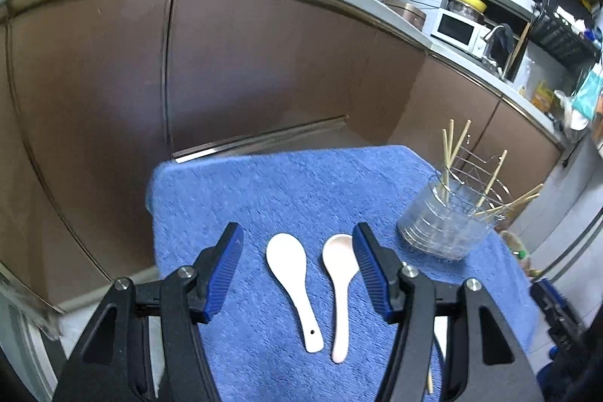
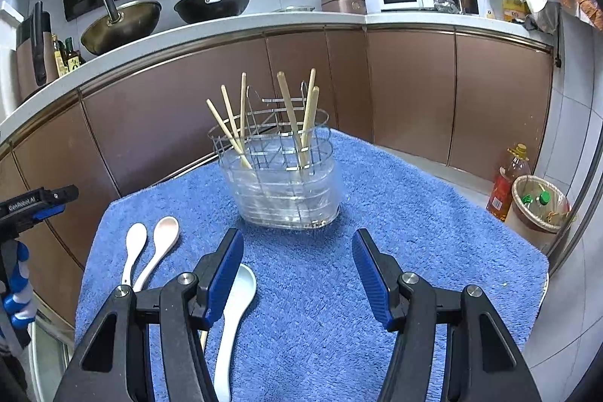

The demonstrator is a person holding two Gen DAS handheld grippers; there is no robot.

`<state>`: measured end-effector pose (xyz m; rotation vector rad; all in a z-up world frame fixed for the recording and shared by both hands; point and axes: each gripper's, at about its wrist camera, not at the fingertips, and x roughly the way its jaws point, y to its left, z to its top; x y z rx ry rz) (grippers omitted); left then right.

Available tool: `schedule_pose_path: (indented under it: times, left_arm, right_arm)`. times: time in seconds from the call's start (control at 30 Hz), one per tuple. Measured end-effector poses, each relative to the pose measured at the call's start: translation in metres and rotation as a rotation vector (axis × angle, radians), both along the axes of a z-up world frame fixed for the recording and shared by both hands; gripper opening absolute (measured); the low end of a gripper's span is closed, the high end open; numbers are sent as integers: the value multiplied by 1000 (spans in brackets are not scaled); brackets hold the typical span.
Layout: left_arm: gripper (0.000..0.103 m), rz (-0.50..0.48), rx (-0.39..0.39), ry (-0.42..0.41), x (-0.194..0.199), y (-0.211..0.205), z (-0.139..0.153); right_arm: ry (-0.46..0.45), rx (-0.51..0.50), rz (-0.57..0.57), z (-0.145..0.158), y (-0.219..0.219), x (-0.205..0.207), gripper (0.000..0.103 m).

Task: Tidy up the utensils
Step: 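Withdraw both open tools back from the holder over the spoons, then close the left tool on a white spoon while the right tool grasps the pale blue spoon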

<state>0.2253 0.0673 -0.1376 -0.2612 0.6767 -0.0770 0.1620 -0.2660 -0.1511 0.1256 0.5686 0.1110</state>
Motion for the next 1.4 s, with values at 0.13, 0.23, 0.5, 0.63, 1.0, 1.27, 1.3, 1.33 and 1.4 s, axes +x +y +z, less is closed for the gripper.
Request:
schedule_pose_path:
  times: [0.13,0.23,0.5,0.63,1.0,1.27,1.3,1.33,1.4]
  left_arm:
    - [58,-66,-100,71,15,1,-15]
    - [58,-134,-177,131,31,-3,-30]
    - [57,-315,-188,251,82,-32,-58]
    - [55,-341,-147,291,106,-40,-68]
    - [44,-403,-107,365,136,-42,-94]
    - [24,-419,-107,406,146,-48,-108]
    - [23,-420,-106,415,148,-50,-110]
    - [23,-419,-106,422,148,-51,-112]
    - [20,-416,-106,435,149,-52,-115]
  right_arm:
    - [34,-3,19,-10,2,8,57]
    - [60,1,39,-18,4,13,57]
    - [184,42,131,-44,11,33,57]
    - [225,71,155,-54,12,42,57]
    - [292,115,183,-72,7,57,57]
    - [338,190,270,-78,13,78,44]
    - [347,199,286,-79,14,83,42]
    - [355,203,296,-80,14,86,39]
    - [384,212,320,-82,15,97,34]
